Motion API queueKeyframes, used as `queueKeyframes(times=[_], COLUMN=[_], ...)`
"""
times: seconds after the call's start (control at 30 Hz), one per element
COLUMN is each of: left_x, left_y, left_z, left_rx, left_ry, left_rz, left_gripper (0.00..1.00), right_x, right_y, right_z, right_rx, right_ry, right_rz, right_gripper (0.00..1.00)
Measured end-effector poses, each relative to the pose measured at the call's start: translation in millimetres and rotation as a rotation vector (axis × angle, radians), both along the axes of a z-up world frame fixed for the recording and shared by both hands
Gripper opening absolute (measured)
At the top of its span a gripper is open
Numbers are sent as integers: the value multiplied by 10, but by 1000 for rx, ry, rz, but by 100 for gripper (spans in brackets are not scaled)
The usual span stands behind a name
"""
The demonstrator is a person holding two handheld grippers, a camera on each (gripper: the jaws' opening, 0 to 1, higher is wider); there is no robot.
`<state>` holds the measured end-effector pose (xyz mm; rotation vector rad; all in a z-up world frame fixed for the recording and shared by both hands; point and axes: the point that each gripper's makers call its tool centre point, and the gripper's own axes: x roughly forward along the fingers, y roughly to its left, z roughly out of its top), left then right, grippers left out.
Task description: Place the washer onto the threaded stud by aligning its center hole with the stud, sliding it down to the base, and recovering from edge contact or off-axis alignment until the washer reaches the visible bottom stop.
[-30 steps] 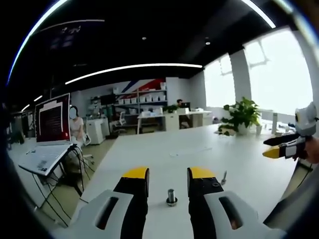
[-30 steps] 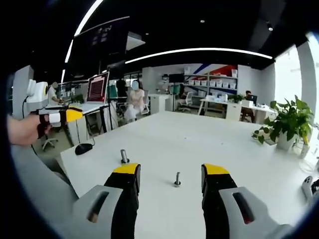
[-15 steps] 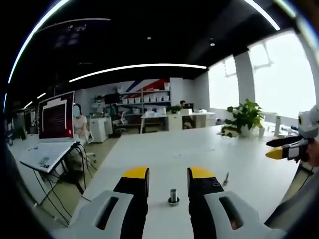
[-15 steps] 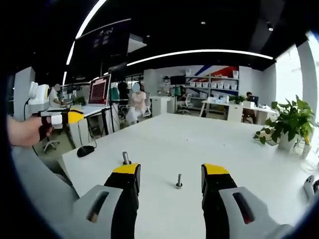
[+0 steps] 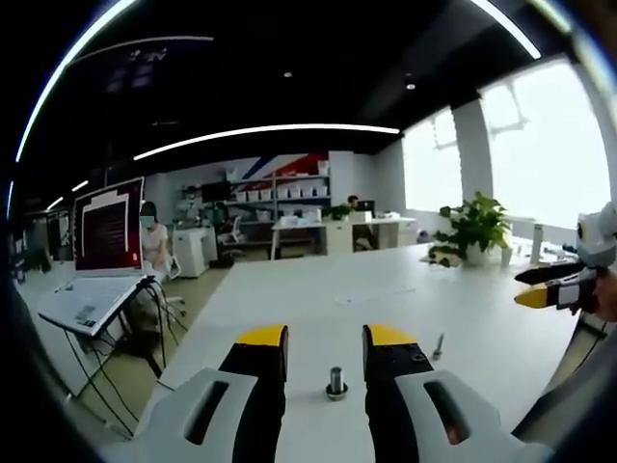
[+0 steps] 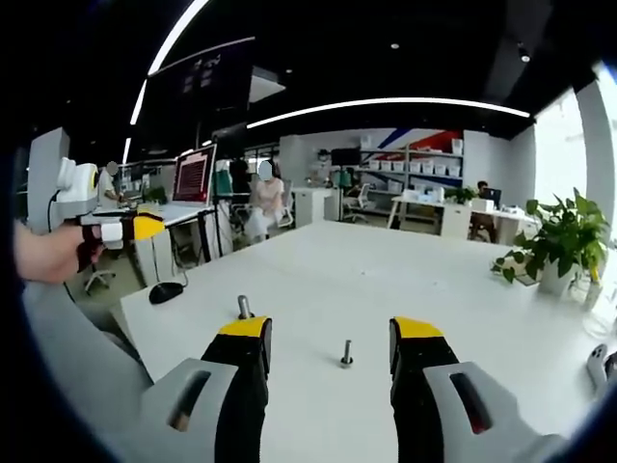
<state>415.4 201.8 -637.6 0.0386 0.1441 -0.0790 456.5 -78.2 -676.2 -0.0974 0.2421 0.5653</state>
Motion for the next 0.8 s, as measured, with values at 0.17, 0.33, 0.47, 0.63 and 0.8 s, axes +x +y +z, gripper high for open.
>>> queueKeyframes(times=[0.17, 0.33, 0.47, 0.63, 0.8], left_x=[-8, 0, 12, 6, 3], left_y=[9, 46, 1, 13, 32], left_z=[-1, -17, -63, -92, -107], left_rx=[5, -17, 2, 5, -1], left_ry=[2, 3, 23, 36, 40], left_rz=[5, 15, 4, 6, 11], left_gripper=[29, 30, 30, 30, 30], right_x=[1, 9, 44, 76, 88], right_y=[-4, -9, -69, -177, -231], right_z=[-30, 19, 9, 4, -56], right_rx=[-8, 5, 18, 26, -4], right_ry=[8, -6, 6, 13, 32], right_rz=[1, -3, -26, -75, -96], right_gripper=[52, 52, 52, 52, 52])
